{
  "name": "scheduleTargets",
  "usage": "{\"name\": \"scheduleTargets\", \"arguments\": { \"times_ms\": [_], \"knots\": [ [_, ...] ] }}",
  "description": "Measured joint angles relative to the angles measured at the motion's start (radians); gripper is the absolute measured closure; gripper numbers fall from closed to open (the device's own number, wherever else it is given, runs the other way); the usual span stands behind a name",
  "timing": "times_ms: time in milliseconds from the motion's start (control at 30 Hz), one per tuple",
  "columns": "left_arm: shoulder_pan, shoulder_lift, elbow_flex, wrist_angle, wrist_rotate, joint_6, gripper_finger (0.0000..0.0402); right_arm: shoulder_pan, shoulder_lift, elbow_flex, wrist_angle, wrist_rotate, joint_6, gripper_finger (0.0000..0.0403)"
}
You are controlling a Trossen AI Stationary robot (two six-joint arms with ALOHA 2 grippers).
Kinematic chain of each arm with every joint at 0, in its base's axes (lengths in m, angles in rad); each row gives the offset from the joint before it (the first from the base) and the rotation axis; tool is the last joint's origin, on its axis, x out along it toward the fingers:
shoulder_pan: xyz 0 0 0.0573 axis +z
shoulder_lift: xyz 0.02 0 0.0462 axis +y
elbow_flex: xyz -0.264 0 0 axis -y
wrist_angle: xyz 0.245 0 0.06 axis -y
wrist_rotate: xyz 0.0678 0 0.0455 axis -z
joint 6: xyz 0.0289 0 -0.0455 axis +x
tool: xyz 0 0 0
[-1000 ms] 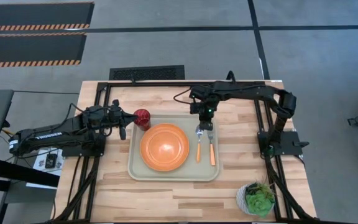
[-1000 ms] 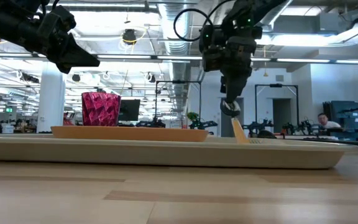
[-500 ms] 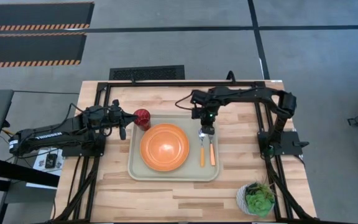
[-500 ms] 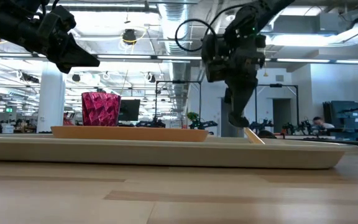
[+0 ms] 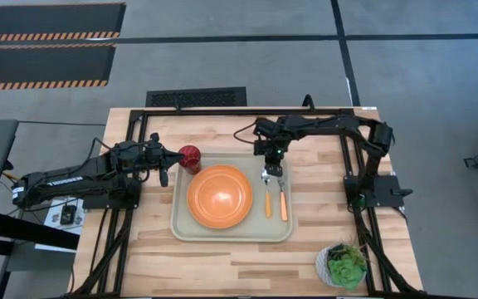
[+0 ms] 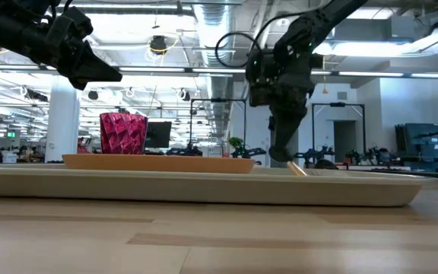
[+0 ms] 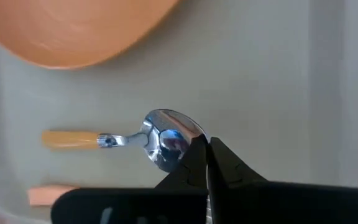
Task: Pick and place plate/cup/fork/spoon on tray
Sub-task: Put the orange spoon between the orange plate and the orange fork on the gray serving tray
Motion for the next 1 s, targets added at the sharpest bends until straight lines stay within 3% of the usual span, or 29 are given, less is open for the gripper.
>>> {"name": "scheduleTargets", "arguments": {
  "times_ms": [233,500,1000],
  "knots": [
    [-0.005,0.0,0.0,0.0,0.001,-0.001,0.0395,0.001,0.089,-0.002,0.002,0.015,-0.014,0.0398],
    [-0.017,0.0,0.0,0.002,-0.002,0.002,0.0395,-0.019,0.081,-0.001,0.016,0.035,0.042,0.0399],
    [-0.017,0.0,0.0,0.001,-0.003,0.007,0.0395,-0.023,0.085,-0.001,0.081,0.043,0.418,0.04]
  ]
}}
